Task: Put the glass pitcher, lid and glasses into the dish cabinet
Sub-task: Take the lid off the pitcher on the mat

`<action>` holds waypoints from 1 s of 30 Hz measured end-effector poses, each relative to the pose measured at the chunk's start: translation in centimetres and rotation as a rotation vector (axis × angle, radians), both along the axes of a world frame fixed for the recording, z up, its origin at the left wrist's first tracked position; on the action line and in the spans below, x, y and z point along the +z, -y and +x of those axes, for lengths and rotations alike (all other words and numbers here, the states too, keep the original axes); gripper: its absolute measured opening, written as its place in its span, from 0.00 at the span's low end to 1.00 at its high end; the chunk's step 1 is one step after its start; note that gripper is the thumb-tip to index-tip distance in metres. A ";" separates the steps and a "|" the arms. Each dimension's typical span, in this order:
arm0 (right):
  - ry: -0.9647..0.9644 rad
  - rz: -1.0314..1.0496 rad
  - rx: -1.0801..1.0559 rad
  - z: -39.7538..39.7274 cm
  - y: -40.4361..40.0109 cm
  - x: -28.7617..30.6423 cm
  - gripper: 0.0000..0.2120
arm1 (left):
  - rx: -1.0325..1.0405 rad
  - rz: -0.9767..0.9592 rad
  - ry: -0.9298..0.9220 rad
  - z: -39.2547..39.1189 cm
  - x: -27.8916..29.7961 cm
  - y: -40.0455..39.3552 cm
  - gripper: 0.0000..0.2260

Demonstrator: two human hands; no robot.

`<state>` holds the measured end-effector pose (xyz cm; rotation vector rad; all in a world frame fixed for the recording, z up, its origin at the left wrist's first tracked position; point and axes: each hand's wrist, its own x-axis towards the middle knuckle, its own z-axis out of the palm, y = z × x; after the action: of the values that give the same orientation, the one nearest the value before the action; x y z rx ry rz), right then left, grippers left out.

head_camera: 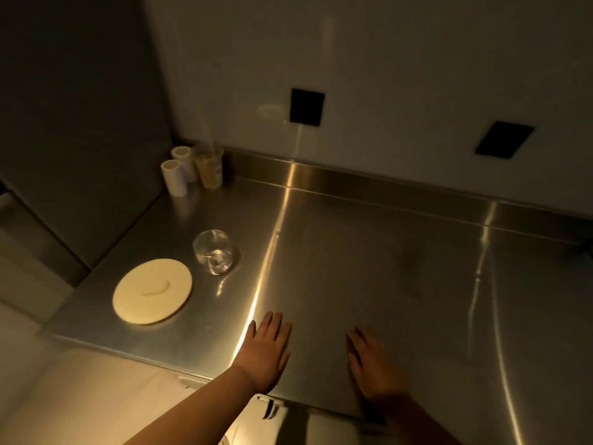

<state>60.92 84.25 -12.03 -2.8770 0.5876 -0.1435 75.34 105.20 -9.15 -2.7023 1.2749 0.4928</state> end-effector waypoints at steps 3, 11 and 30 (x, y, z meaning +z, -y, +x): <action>0.000 0.003 0.032 -4.4 3.0 0.7 0.20 | -0.094 -0.018 0.040 -4.4 -0.4 4.7 0.24; 0.098 -0.067 -0.007 -15.2 11.6 0.7 0.29 | -0.276 0.023 -0.007 -16.2 -1.5 17.6 0.24; 0.068 -0.130 -0.137 -37.2 33.1 0.0 0.17 | -0.598 -0.050 -0.050 -34.5 -2.8 46.2 0.24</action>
<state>23.76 51.20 -12.06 -2.9409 0.7900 -0.3095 40.87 59.04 -11.98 -2.1802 2.0138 0.4516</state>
